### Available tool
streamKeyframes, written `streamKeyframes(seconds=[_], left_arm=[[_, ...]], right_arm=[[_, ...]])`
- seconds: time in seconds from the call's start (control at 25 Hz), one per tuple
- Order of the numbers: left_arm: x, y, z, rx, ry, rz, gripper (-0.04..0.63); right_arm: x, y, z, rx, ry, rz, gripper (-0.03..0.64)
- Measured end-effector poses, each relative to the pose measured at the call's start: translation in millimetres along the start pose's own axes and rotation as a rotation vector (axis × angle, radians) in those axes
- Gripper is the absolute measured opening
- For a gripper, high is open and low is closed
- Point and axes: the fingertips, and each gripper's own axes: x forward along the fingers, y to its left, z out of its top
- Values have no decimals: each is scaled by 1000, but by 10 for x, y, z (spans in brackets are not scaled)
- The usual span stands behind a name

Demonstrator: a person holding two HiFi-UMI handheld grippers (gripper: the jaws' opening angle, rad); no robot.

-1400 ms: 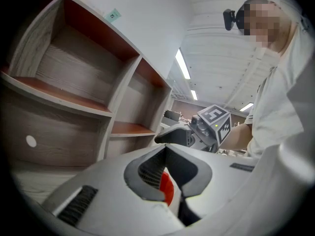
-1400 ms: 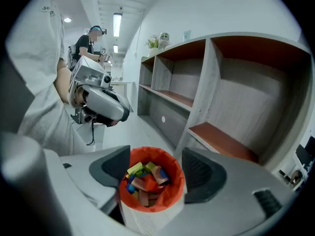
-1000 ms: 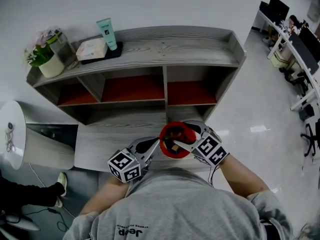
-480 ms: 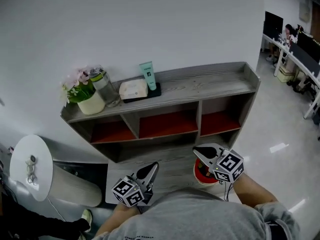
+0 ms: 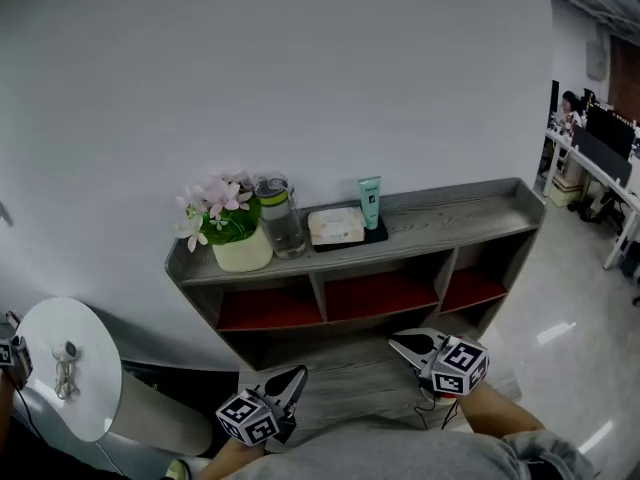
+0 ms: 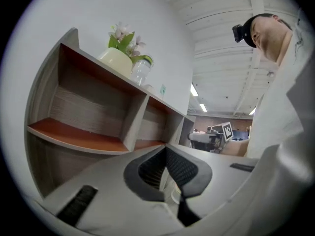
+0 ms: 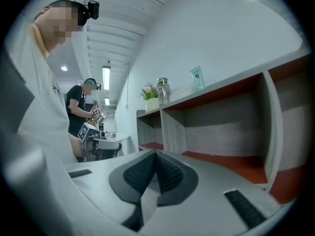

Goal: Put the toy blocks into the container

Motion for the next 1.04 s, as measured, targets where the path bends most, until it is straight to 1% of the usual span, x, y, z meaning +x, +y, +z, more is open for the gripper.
streamKeyframes(seconds=[0.16,0.36,0.64,0.8,1.04], left_arm=[[-1,60,69,5,-29,14,14],[111,-47,46,-6,-42,33,14],[305,-238,32,1,-36,31,14],[295,-271,54,10,-32,34,14],[234,-246,106,14,-47,46,14]], right_arm=[[70,10,-76,-7,46,16,5],[-63,-59,-171,-7,90,36,5],[-265,-196,-163,-20,108,47,5],[-319,-197,-145,-26,109,47,5],[-332,-175,-85,-42,97,47,5]])
